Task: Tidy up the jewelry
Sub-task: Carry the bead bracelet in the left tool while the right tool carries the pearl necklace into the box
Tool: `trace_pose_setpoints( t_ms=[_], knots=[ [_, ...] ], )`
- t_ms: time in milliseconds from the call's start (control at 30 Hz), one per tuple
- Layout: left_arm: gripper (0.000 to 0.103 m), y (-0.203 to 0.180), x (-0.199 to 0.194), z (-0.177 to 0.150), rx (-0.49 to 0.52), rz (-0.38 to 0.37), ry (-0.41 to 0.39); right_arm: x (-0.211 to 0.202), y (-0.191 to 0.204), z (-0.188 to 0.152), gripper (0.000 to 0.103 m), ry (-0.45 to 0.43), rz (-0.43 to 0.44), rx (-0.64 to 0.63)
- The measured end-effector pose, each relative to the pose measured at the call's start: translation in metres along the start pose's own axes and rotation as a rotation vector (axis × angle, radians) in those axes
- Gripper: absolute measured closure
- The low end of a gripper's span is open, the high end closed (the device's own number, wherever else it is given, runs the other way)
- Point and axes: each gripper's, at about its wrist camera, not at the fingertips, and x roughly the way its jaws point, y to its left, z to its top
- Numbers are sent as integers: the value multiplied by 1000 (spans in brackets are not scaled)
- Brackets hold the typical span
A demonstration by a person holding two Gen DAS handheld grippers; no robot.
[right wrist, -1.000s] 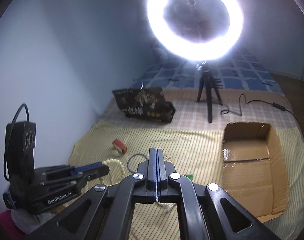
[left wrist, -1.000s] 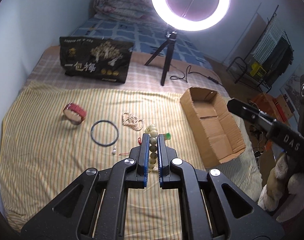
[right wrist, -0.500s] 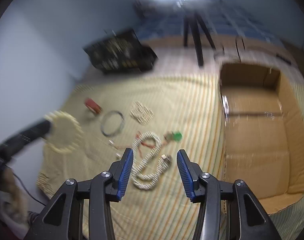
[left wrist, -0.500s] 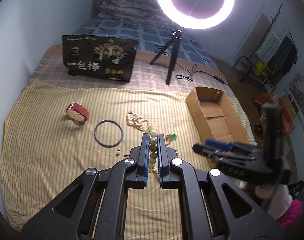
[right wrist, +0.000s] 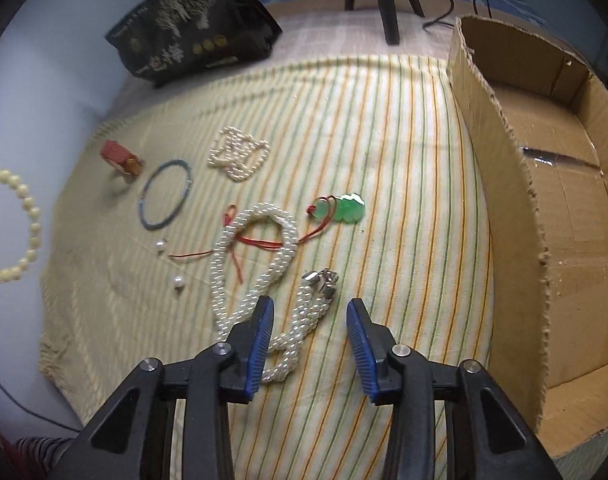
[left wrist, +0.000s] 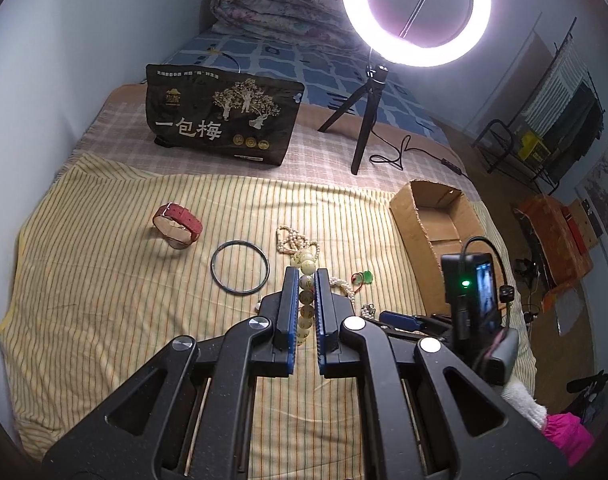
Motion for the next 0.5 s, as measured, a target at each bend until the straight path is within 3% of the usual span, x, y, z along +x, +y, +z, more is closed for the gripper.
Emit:
trace_pose_setpoints(
  t_ms=[167,233,300,500],
  knots=[
    [98,2,0,0,-3,5,2,9,4,0,69,-6,-56,-34],
    [98,3,1,0,-5,7,3,10,11,-1,86,-19,-91,-75],
    [98,3,1,0,-6,10,3,8,15,-2,96,-30,-107,-107],
    [98,4,2,1,-10,4,2,-23,14,0,97,-97,-55,-109]
  ],
)
